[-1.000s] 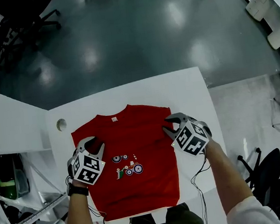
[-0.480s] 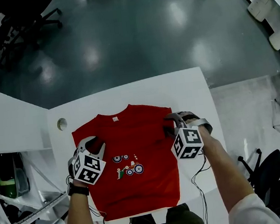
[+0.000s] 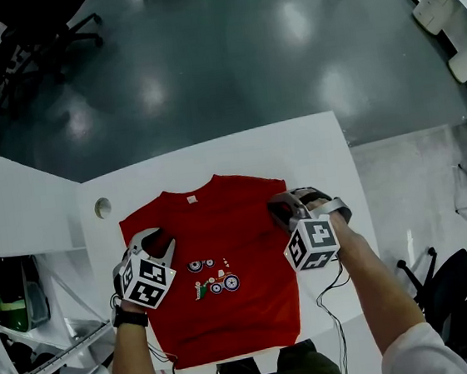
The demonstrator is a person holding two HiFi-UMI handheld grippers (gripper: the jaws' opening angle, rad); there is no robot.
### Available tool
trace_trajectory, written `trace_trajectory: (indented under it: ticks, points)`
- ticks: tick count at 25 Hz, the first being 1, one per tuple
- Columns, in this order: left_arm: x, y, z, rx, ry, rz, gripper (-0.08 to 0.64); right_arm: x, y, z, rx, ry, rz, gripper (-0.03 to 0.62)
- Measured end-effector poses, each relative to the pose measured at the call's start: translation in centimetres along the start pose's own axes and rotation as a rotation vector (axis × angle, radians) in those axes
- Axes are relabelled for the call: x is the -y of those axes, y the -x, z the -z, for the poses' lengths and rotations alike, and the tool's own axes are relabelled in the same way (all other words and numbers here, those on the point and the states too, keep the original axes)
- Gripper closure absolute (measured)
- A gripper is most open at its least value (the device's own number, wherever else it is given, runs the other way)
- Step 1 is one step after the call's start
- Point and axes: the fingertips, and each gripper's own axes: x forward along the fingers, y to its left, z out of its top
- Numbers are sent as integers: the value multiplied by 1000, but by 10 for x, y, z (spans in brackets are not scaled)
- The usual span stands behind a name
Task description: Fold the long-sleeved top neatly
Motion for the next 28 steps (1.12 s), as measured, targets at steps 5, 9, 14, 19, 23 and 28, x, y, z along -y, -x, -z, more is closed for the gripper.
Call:
trace_trajectory:
  ticks: [5,9,14,19,23,28]
  points:
    - [0,0,-1,1,-1,6,431,8,15,2,2,18,54,577]
    - [0,0,0,1,2,13,431,4,26,4,-24,86,88,577]
    - [0,-1,0,6,7,22,431,-11,15,20,-93,120,57,577]
    - [1,0,0,13,7,30,430,-14,2,29,-139,83,34,576]
    - [-1,9,-3,51,19,17,422,-2,12,33,-134,-28,66,532]
    - [8,36,7,91,1,-7,416,-4,43,43,-132,-145,113,511]
